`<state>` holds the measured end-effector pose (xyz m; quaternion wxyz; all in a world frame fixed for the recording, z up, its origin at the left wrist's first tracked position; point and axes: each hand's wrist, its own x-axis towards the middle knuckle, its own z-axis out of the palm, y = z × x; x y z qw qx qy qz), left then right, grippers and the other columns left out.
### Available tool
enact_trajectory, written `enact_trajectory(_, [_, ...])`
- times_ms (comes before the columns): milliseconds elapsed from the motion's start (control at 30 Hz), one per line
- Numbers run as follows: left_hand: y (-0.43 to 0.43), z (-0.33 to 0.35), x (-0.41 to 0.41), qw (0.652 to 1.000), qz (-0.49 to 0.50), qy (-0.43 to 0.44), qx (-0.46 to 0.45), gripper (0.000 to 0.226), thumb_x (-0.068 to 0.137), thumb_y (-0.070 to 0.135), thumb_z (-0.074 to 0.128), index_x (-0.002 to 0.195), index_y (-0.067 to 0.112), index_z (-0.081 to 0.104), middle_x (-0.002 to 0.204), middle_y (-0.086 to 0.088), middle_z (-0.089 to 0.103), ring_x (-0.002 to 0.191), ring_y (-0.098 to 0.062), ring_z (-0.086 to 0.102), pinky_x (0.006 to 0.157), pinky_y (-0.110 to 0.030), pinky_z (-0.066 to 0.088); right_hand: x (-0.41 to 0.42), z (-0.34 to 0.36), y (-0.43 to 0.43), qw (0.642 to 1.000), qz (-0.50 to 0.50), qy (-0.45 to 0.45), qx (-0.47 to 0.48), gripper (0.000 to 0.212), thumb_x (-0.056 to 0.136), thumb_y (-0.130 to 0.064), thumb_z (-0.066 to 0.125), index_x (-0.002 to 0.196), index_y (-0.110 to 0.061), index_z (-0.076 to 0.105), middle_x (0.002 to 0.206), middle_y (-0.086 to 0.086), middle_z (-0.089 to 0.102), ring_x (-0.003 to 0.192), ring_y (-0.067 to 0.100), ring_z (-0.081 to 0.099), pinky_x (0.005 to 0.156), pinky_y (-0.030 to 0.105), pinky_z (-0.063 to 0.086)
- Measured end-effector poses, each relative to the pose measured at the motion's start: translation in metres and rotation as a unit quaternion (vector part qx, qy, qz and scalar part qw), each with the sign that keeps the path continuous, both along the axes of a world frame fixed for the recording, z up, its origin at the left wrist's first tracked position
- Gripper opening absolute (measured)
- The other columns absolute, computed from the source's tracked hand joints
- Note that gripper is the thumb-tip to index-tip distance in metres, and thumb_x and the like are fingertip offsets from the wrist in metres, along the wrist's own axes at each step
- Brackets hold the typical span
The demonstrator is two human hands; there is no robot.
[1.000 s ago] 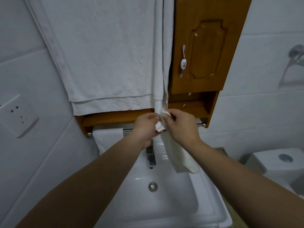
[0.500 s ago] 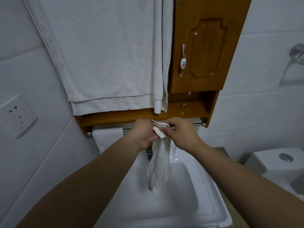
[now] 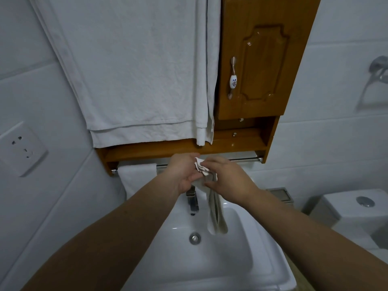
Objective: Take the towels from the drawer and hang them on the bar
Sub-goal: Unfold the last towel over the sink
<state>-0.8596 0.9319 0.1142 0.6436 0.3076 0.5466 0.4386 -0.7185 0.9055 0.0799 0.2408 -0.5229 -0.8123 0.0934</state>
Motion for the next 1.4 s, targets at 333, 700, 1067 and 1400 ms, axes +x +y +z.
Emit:
enact_trajectory(333, [-0.003,0.005,-0.009,0.984,-0.141,0.107,0.035,0.035,0.090,-0.002,0.049,0.113,0.013,0.070,0.095,-0.009,0.077,0.093,-0.019,0.073,0.089,-0.036,0.057,0.024,0.022,0.014,0.973,-0.038,0.204,-0.099,0.016,0.101,-0.026,0.054,0.110,-0.022,0.067,0.095,-0.007,0.066,0.088,0.008,0.060,0.076,0.029,0.048])
enact_trajectory(700, [-0.008,0.007,-0.019,0.740,-0.245,0.581,0.234,0.033,0.084,0.050,0.069,0.104,0.024,0.075,0.086,0.008,0.068,0.078,-0.011,0.061,0.064,-0.028,0.049,0.035,0.040,0.011,0.958,0.021,0.214,-0.192,0.015,0.104,-0.024,0.049,0.109,-0.026,0.063,0.103,-0.007,0.064,0.097,0.010,0.059,0.079,0.028,0.045])
enact_trajectory(1067, [-0.018,-0.008,-0.028,0.858,-0.293,0.354,0.230,0.039,0.087,0.035,0.071,0.125,0.030,0.063,0.118,0.010,0.068,0.106,-0.015,0.064,0.094,-0.043,0.054,0.050,0.058,0.006,0.923,0.022,0.322,-0.208,0.017,0.103,-0.026,0.050,0.110,-0.024,0.065,0.109,0.002,0.067,0.105,0.024,0.064,0.097,0.046,0.054])
enact_trajectory(1400, [-0.027,0.013,-0.032,0.894,-0.187,0.314,0.259,0.025,0.088,0.039,0.069,0.110,0.027,0.070,0.101,0.014,0.070,0.093,-0.009,0.065,0.069,-0.022,0.051,0.057,0.065,0.007,0.887,-0.054,0.426,-0.173,0.018,0.105,-0.027,0.047,0.110,-0.031,0.064,0.115,-0.004,0.065,0.109,0.022,0.061,0.095,0.040,0.053])
